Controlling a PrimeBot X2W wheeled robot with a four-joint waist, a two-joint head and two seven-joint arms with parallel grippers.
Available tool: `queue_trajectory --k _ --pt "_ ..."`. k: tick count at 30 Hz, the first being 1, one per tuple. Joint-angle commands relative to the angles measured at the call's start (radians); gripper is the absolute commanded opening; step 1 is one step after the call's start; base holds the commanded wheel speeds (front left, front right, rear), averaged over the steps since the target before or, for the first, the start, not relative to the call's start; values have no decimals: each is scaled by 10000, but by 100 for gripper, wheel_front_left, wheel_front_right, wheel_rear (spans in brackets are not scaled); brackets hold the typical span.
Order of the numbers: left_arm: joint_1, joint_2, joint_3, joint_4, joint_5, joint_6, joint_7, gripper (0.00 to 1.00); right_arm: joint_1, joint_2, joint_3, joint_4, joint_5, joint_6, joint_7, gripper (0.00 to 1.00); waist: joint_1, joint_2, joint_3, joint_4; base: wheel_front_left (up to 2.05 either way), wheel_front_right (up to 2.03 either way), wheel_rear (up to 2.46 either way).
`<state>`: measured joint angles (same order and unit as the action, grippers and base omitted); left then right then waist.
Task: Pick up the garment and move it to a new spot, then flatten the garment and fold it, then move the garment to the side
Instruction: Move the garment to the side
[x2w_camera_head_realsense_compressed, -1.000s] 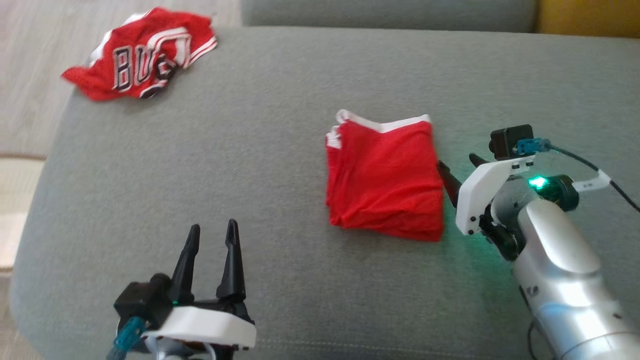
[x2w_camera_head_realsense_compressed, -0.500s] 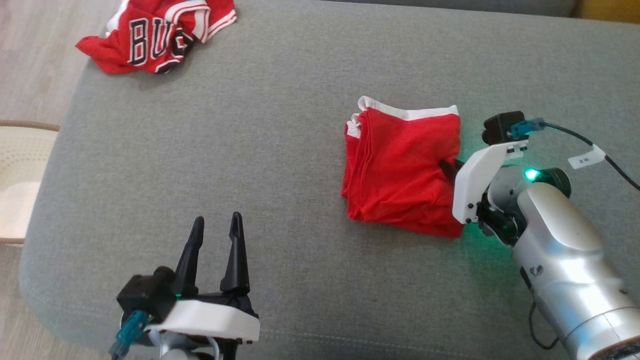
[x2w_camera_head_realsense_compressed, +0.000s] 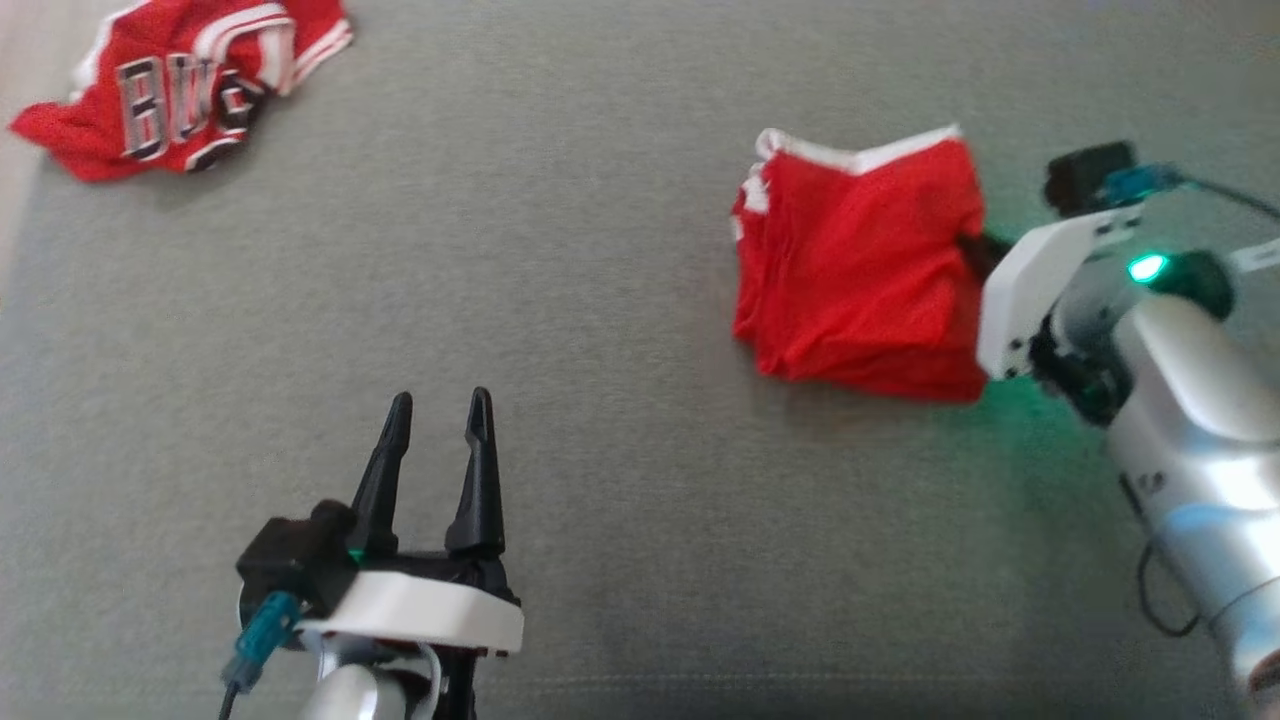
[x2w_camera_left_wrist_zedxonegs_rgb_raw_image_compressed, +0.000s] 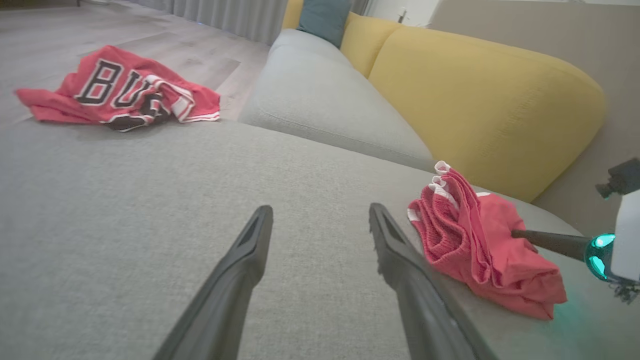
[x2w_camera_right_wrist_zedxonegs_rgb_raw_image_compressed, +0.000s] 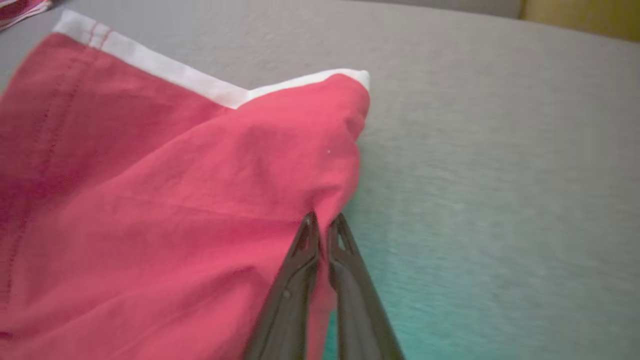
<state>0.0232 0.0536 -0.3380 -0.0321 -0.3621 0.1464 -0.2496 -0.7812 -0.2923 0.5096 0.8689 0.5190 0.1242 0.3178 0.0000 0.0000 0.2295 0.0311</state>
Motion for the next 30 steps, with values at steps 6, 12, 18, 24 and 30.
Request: queue_trajectory --k 6,12,18,24,30 --pt "-624 -34 296 -365 347 -184 -122 100 -742 -497 -286 -244 -181 65 -520 0 0 0 513 -1361 0 0 0" --pt "-892 -25 350 -294 777 -407 -122 100 -1107 -647 -643 -278 -380 65 -911 0 0 0 1060 -2686 0 0 0" --pt "-1053 97 458 -224 1050 -547 -122 100 -1247 -581 -1056 -210 -461 65 -1249 0 0 0 1522 -3781 0 0 0" --pt "-1194 213 444 -139 1170 -627 -122 100 -1361 -474 -1497 8 -562 65 -1572 0 0 0 1796 -4268 0 0 0" --pt "-1324 225 388 -57 1182 -664 -122 100 -1793 -749 -1911 555 -1572 65 -2202 0 0 0 1890 -3951 0 0 0"
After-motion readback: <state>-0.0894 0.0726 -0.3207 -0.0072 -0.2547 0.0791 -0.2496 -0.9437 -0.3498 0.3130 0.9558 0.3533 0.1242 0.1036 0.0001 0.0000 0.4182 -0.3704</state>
